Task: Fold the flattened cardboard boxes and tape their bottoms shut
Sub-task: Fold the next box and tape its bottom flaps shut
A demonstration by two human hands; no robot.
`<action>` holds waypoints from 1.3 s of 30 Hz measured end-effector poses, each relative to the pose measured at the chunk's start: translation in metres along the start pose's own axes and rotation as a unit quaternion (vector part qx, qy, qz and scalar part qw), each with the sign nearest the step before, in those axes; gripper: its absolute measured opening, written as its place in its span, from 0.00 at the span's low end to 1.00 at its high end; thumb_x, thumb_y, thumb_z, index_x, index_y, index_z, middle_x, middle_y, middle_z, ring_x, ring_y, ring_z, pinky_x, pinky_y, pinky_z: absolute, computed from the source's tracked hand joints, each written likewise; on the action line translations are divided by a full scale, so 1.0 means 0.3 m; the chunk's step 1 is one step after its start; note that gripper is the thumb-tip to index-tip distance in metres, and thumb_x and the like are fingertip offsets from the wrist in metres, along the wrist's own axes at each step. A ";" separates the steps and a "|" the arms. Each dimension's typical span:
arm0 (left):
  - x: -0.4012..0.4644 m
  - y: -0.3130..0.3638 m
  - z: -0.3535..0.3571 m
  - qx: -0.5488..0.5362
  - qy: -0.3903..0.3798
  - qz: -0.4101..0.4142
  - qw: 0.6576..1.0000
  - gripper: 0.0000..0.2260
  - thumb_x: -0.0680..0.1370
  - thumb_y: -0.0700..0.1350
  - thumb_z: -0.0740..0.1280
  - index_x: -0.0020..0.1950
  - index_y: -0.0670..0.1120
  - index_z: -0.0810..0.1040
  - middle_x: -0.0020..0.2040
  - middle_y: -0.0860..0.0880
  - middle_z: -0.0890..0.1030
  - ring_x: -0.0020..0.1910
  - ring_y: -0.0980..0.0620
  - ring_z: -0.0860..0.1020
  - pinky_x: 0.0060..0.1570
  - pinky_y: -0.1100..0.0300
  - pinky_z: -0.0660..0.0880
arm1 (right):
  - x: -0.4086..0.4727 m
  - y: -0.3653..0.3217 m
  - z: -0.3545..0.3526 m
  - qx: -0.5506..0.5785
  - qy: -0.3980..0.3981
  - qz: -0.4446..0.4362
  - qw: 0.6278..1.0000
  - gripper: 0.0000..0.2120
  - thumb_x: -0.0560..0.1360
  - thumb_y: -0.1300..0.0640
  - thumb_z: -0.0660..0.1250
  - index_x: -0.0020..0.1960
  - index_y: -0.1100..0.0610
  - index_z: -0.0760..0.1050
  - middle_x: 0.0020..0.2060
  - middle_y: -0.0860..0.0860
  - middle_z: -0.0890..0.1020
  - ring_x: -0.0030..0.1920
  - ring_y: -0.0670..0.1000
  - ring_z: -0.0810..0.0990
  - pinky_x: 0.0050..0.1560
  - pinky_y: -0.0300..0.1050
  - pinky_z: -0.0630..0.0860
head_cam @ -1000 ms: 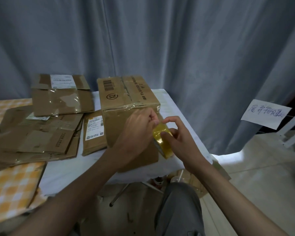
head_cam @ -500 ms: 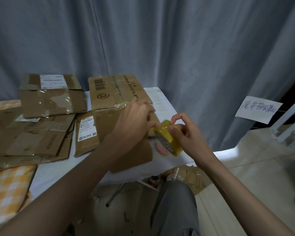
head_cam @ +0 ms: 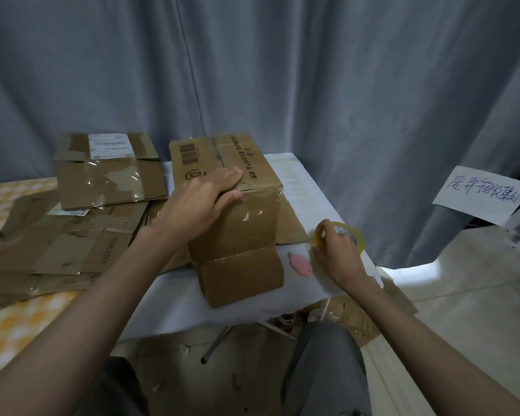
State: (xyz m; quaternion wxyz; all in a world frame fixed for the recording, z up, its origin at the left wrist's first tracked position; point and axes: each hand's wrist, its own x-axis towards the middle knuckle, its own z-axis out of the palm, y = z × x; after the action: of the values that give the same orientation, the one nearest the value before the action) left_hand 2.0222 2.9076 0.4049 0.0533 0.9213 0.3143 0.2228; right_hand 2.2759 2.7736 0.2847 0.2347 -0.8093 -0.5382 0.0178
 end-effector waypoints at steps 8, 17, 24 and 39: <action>-0.016 -0.050 0.066 0.015 0.053 0.023 0.998 0.29 0.75 0.66 0.58 0.71 0.54 0.74 0.68 0.56 0.76 0.68 0.56 0.74 0.59 0.57 0.76 | 0.152 -0.209 -0.138 0.122 0.133 -0.109 0.977 0.06 0.78 0.56 0.67 0.44 0.56 0.80 0.41 0.51 0.81 0.43 0.51 0.78 0.48 0.44 0.73; -0.013 -0.065 0.042 -0.119 0.108 -0.024 0.987 0.16 0.77 0.53 0.71 0.63 0.51 0.81 0.58 0.53 0.83 0.56 0.58 0.81 0.59 0.63 0.75 | 0.230 -0.463 -0.125 0.127 0.058 -0.242 0.960 0.13 0.80 0.54 0.63 0.62 0.51 0.81 0.51 0.46 0.83 0.53 0.48 0.79 0.54 0.47 0.76; 0.185 -0.204 -0.003 -0.019 -0.090 -0.050 0.995 0.22 0.86 0.53 0.49 0.79 0.50 0.62 0.78 0.53 0.62 0.77 0.51 0.60 0.74 0.54 0.56 | 0.214 -0.454 -0.095 0.035 0.075 -0.274 0.958 0.17 0.79 0.42 0.59 0.63 0.42 0.80 0.48 0.45 0.77 0.51 0.48 0.76 0.45 0.46 0.75; 0.483 -0.346 0.094 0.055 -0.173 -0.157 0.971 0.30 0.84 0.62 0.46 0.81 0.47 0.54 0.81 0.45 0.57 0.79 0.44 0.57 0.76 0.46 0.54 | 0.148 -0.473 -0.114 0.057 0.139 -0.157 0.976 0.14 0.75 0.39 0.69 0.53 0.47 0.75 0.46 0.44 0.72 0.46 0.47 0.68 0.45 0.45 0.68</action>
State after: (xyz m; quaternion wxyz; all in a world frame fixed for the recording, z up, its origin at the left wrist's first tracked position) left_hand 2.0789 3.0789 0.4094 0.0904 0.8863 0.4532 0.0307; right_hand 2.1817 2.8443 0.3816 0.3524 -0.6945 -0.6191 -0.1012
